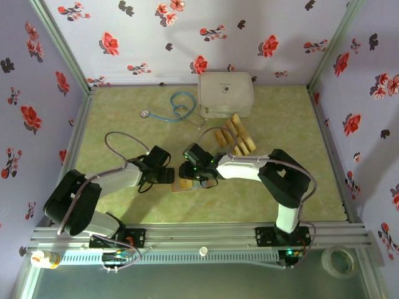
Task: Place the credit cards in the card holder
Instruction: Insert the credit card into the card slot.
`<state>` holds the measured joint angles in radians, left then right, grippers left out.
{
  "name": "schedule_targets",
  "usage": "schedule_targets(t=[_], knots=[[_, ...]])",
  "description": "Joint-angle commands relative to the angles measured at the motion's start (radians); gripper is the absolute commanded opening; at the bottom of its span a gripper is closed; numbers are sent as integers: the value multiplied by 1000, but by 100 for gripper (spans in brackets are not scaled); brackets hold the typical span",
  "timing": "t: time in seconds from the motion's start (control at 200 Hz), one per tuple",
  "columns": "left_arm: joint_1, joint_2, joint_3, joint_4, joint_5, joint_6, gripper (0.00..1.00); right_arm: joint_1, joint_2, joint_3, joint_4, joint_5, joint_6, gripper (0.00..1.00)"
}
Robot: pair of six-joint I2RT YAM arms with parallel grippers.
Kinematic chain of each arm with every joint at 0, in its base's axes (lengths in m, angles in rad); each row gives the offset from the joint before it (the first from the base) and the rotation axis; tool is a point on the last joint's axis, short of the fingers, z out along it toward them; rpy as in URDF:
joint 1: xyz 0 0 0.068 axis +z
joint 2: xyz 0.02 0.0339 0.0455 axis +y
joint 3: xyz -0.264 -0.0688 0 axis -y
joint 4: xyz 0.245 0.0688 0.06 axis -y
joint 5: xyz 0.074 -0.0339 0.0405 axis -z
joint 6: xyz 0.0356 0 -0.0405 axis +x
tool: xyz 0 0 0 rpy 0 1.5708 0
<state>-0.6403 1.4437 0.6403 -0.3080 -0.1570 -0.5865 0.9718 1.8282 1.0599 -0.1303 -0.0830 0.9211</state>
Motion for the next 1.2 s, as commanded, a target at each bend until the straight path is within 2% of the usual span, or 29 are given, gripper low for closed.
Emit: schedule_targets(t=[0.0,0.18,0.3,0.59,0.67,0.835,0.965,1.195], knots=[[7,67,-47,137,103,20,88,16,16,24,34,-23,34,46],[8,52,-60,149,101,16,88,16,-13,1,76,-29,50,46],[9,25,-63,137,99,17,88,16,-73,-17,47,5,37,52],[33,-104,-63,45,60,7,88,11,-145,1,-171,126,-61,52],[45,-124,-66,15,41,-2,88,10,-128,27,-223,149,-96,44],[57,-110,-61,-18,27,-21,87,13,-80,69,-251,147,-139,14],[57,-69,-44,-26,25,-25,87,16,-36,100,-252,132,-154,1],[57,-40,-34,-20,26,-24,86,17,23,149,-254,118,-168,0]])
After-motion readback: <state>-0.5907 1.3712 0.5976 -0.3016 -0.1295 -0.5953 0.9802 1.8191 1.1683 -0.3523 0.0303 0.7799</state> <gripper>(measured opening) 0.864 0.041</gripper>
